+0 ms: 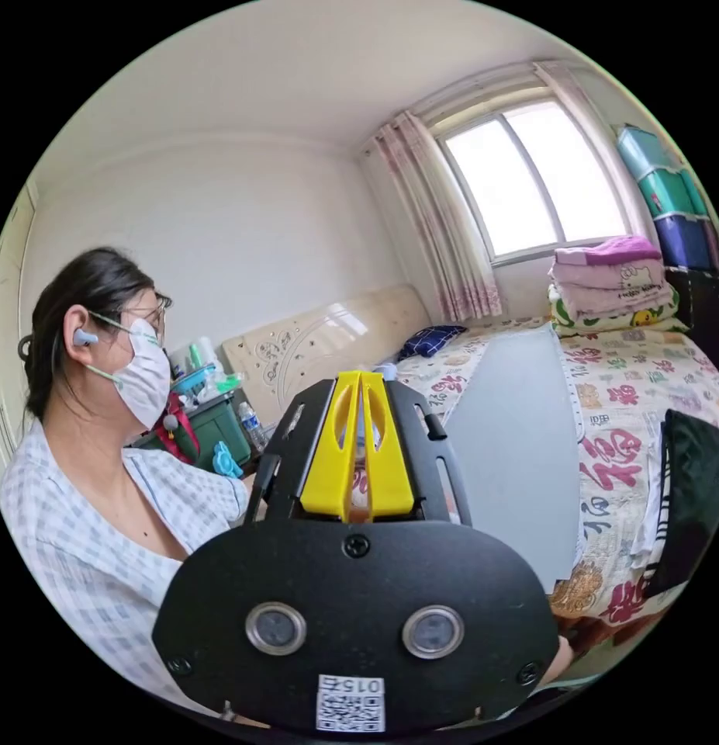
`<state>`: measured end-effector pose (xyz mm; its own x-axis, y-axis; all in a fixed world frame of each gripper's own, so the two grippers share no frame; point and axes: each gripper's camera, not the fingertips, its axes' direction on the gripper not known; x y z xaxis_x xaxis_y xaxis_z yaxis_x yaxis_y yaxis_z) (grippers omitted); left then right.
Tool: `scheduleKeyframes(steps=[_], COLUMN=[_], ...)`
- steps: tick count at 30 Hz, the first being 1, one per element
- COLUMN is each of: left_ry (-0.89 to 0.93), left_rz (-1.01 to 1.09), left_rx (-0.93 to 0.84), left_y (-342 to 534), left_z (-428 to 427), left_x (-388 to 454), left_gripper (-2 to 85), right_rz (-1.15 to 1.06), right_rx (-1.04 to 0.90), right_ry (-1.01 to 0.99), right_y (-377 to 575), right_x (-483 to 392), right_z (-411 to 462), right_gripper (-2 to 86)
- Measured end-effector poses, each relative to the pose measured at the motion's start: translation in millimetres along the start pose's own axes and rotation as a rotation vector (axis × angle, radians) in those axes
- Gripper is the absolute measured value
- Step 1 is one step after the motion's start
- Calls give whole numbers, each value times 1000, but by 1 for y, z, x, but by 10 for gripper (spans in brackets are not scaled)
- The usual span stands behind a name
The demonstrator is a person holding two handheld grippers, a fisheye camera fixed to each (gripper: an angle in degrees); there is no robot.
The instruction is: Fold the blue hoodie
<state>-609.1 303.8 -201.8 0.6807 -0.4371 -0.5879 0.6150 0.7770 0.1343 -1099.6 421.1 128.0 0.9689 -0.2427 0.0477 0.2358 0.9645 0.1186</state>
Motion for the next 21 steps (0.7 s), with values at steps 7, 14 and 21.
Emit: scheduleKeyframes(steps=[7, 14, 21], left_ry=[220, 658, 506], left_rz=[297, 660, 539], left_rx=[144, -291, -398], left_y=[47, 154, 294], left_z=[-33, 68, 131], left_x=[89, 248, 192], left_gripper=[25, 18, 27], right_rz=[28, 109, -10], right_rx=[-8, -55, -277], right_ry=[77, -15, 14], right_y=[35, 83, 118], right_x=[83, 157, 208], right_z=[3, 53, 153], right_gripper=[-6, 1, 62])
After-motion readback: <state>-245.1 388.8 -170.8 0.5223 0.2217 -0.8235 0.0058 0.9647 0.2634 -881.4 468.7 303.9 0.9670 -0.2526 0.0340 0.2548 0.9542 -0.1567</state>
